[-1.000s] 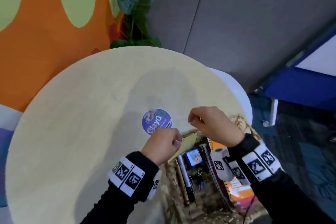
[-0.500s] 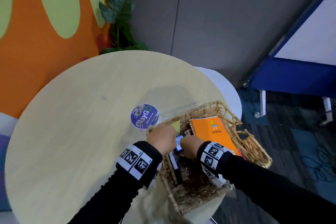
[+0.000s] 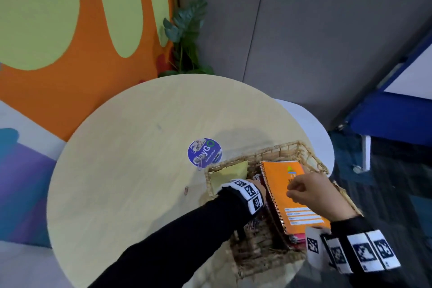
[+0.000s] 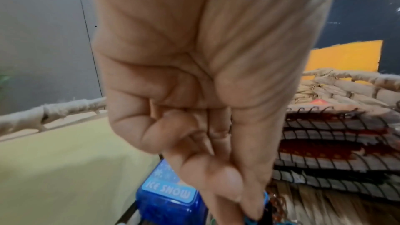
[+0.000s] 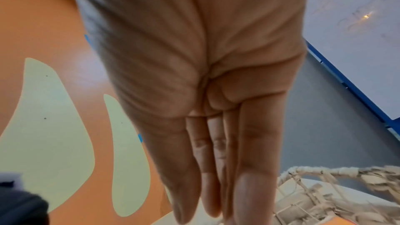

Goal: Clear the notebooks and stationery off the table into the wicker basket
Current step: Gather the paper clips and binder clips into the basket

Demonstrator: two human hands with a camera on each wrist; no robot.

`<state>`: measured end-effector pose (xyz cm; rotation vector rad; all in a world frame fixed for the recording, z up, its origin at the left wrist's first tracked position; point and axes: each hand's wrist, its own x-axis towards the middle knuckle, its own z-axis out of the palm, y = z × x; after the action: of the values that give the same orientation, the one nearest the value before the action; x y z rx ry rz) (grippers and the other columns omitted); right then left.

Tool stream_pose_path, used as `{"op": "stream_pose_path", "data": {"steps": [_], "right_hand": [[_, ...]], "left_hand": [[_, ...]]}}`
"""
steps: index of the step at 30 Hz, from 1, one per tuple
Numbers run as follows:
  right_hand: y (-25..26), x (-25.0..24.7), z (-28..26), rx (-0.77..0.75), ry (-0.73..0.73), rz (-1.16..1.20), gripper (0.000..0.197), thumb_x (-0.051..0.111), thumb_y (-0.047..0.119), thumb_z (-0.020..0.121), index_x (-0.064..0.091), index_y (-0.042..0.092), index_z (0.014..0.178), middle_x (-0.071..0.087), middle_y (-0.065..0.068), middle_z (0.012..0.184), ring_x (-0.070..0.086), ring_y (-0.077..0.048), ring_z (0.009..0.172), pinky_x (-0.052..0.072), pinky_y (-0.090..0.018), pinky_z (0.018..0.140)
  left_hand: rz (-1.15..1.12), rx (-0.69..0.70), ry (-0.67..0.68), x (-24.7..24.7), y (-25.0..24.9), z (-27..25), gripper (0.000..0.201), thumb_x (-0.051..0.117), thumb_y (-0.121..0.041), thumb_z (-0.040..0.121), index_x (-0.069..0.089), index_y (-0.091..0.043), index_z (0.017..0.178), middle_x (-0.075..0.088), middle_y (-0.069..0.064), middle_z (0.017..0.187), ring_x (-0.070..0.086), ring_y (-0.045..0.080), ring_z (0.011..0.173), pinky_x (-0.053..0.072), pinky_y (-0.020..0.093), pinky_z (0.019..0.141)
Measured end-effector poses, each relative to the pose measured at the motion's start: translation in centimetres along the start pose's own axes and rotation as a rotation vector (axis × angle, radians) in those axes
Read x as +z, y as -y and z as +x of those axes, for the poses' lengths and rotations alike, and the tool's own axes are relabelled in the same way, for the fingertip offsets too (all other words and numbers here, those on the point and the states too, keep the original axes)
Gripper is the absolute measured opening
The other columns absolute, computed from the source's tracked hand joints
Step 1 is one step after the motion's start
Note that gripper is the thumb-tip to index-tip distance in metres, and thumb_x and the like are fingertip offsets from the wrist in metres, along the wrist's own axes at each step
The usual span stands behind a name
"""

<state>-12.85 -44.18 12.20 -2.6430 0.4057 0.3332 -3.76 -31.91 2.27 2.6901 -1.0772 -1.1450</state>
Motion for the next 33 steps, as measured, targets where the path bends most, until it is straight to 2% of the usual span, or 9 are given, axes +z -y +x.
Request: {"op": "stream_pose_path", "data": {"steps": [3, 6, 9, 13, 16, 20, 23, 27, 33], "right_hand": [[-0.3, 0.6, -0.1, 0.014, 0.011, 0.009, 0.009, 0.069, 0.019, 0.084, 0.069, 0.019, 0.075, 0.072, 0.001, 0.068, 0.066, -0.008, 0.066, 0.053, -0.024, 0.062], [-0.6, 1.4, 0.0, 0.01, 0.026, 0.036, 0.009, 0.068, 0.02, 0.085, 0.069, 0.018, 0.077, 0.069, 0.005, 0.068, 0.065, -0.005, 0.065, 0.046, -0.016, 0.057], [-0.1, 1.8, 0.3, -0.012, 0.012, 0.067, 0.008, 0.064, 0.023, 0.088, 0.068, 0.022, 0.081, 0.066, 0.012, 0.069, 0.062, -0.001, 0.067, 0.041, -0.012, 0.056], [2.4, 1.5, 2.2, -0.092, -0.02, 0.067, 0.006, 0.061, 0.022, 0.091, 0.066, 0.022, 0.088, 0.062, 0.012, 0.076, 0.06, -0.005, 0.074, 0.041, -0.013, 0.06], [5.8, 0.5, 4.8, -0.179, -0.037, 0.069, 0.01, 0.061, 0.021, 0.091, 0.069, 0.016, 0.093, 0.068, 0.005, 0.085, 0.063, -0.011, 0.081, 0.051, -0.022, 0.071], [11.3, -1.0, 8.6, -0.283, -0.069, 0.072, 0.012, 0.062, 0.018, 0.088, 0.072, 0.012, 0.091, 0.07, 0.002, 0.081, 0.066, -0.016, 0.079, 0.052, -0.029, 0.076], [15.2, -1.0, 11.6, -0.376, -0.053, 0.035, 0.013, 0.06, 0.016, 0.086, 0.072, 0.012, 0.088, 0.075, -0.002, 0.085, 0.067, -0.019, 0.081, 0.052, -0.032, 0.076], [20.3, 0.9, 16.6, -0.511, 0.025, -0.067, 0.017, 0.055, 0.011, 0.084, 0.072, 0.008, 0.086, 0.075, -0.009, 0.086, 0.066, -0.027, 0.08, 0.051, -0.034, 0.072], [26.1, 6.8, 25.1, -0.49, 0.202, -0.187, 0.023, 0.048, 0.01, 0.087, 0.07, 0.004, 0.091, 0.072, -0.015, 0.099, 0.065, -0.034, 0.093, 0.05, -0.033, 0.077]], "left_hand": [[-0.048, 0.028, -0.046, -1.2, -0.4, -1.5, 0.026, 0.053, -0.014, 0.091, 0.062, -0.001, 0.111, 0.061, 0.014, 0.09, 0.051, 0.021, 0.075, 0.045, 0.03, 0.066], [-0.169, 0.003, -0.127, -3.2, 0.6, -3.3, 0.018, 0.052, -0.012, 0.091, 0.06, -0.002, 0.079, 0.05, 0.007, 0.065, 0.048, 0.019, 0.055, 0.042, 0.024, 0.05], [-0.454, 0.007, -0.514, -4.6, 4.3, -6.3, 0.017, 0.052, -0.02, 0.089, 0.065, -0.013, 0.081, 0.065, 0.003, 0.08, 0.055, 0.015, 0.068, 0.045, 0.027, 0.064], [-0.7, -0.256, -0.816, -2.1, 11.8, -7.7, 0.011, 0.054, -0.016, 0.088, 0.065, -0.013, 0.086, 0.07, 0.001, 0.086, 0.064, 0.018, 0.081, 0.051, 0.03, 0.076], [-0.642, -0.447, -0.675, 0.8, 15.8, -7.3, 0.01, 0.055, -0.018, 0.086, 0.062, -0.011, 0.089, 0.069, 0.009, 0.101, 0.062, 0.028, 0.098, 0.049, 0.034, 0.083], [-0.676, -0.564, -0.489, 3.4, 17.3, -6.0, 0.008, 0.061, -0.022, 0.08, 0.054, -0.018, 0.084, 0.066, 0.012, 0.108, 0.062, 0.031, 0.101, 0.048, 0.03, 0.079], [-0.628, -0.564, -0.445, 4.7, 17.7, -4.8, 0.022, 0.06, -0.029, 0.085, 0.059, -0.013, 0.099, 0.064, 0.012, 0.114, 0.058, 0.029, 0.108, 0.045, 0.032, 0.087], [-0.572, -0.537, -0.454, 5.4, 18.0, -3.7, 0.022, 0.05, -0.019, 0.089, 0.06, -0.01, 0.107, 0.063, 0.013, 0.12, 0.056, 0.03, 0.115, 0.041, 0.032, 0.092], [-0.624, -0.486, -0.444, 5.2, 18.0, -3.6, 0.023, 0.045, -0.006, 0.089, 0.059, -0.001, 0.106, 0.06, 0.024, 0.121, 0.061, 0.034, 0.108, 0.045, 0.035, 0.093]]}}
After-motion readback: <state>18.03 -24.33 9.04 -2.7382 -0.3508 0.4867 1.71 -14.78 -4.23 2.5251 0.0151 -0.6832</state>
